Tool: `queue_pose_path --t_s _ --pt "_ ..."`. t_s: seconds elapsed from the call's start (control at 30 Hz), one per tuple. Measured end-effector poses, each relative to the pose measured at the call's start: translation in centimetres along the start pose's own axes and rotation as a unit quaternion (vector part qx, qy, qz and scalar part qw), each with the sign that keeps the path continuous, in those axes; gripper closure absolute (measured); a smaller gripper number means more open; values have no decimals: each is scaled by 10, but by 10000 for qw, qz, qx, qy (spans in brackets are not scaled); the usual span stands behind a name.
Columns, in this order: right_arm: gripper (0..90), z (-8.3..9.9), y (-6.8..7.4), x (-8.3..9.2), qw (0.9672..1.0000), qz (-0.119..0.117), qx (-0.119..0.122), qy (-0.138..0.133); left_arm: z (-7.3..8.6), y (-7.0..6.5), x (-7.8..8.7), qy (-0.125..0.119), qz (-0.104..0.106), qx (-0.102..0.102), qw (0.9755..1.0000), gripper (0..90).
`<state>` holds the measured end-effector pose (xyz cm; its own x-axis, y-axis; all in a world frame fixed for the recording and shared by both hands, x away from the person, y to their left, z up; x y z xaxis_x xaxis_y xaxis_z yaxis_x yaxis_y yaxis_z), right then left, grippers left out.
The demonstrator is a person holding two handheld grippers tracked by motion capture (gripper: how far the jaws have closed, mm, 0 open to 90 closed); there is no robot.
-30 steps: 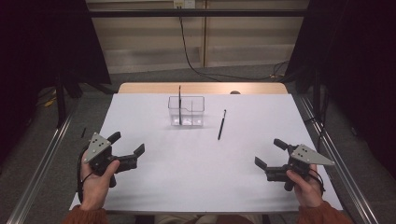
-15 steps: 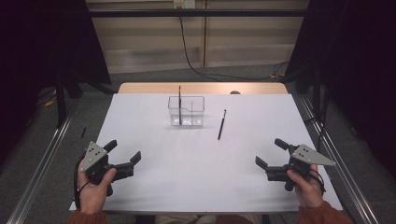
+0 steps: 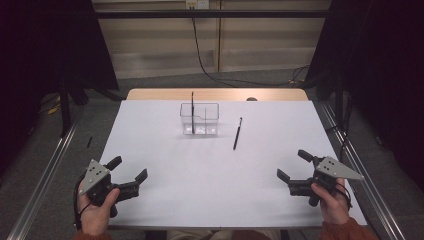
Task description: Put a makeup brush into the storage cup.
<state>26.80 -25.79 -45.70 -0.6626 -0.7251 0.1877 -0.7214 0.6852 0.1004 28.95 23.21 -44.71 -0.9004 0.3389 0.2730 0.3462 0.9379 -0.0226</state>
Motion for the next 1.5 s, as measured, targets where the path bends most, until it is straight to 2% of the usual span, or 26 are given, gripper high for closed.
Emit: queue_pose_path --t_s 0.2,0.3,0.4,0.67,0.83,0.93,1.0,1.27,1.5 --pt "0 0 -2 3 10000 42 -2 -6 2 -1 0 24 26 -86 10000 24" --pt "0 0 -2 2 10000 22 15 -8 2 -1 0 36 22 -41 10000 24" --pt "0 0 -2 0 10000 21 25 14 3 0 0 63 28 -86 9999 24" --pt "0 -4 -3 -2 10000 31 -76 -23 7 1 0 166 2 -68 9998 25" --pt "0 -7 -1 -6 10000 -18 -63 -29 5 -1 2 101 -3 -81 9999 25" --pt "5 -9 -2 -10 9999 -17 -138 -26 5 -2 2 93 14 -79 9999 24" --pt "8 -11 -3 -13 9999 17 -102 36 6 -2 2 149 78 -14 9999 25" --pt "10 -16 -7 -31 9996 -8 -12 271 5 -1 3 113 33 -159 9998 24" --pt "12 -23 -14 -45 9994 -38 33 334 4 -1 3 96 44 -208 9997 24"
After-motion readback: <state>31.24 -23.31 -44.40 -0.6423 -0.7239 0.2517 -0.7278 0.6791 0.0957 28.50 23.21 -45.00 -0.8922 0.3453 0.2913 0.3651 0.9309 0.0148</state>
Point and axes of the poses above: each handheld gripper's, and its own axes: x roughly backward along the jaws, z roughly out of its underside, y roughly to its left, the point moved 6 cm from there along -x, roughly forward along the jaws, and after that the axes turned 13 degrees about -z, right-handed, at the moved point
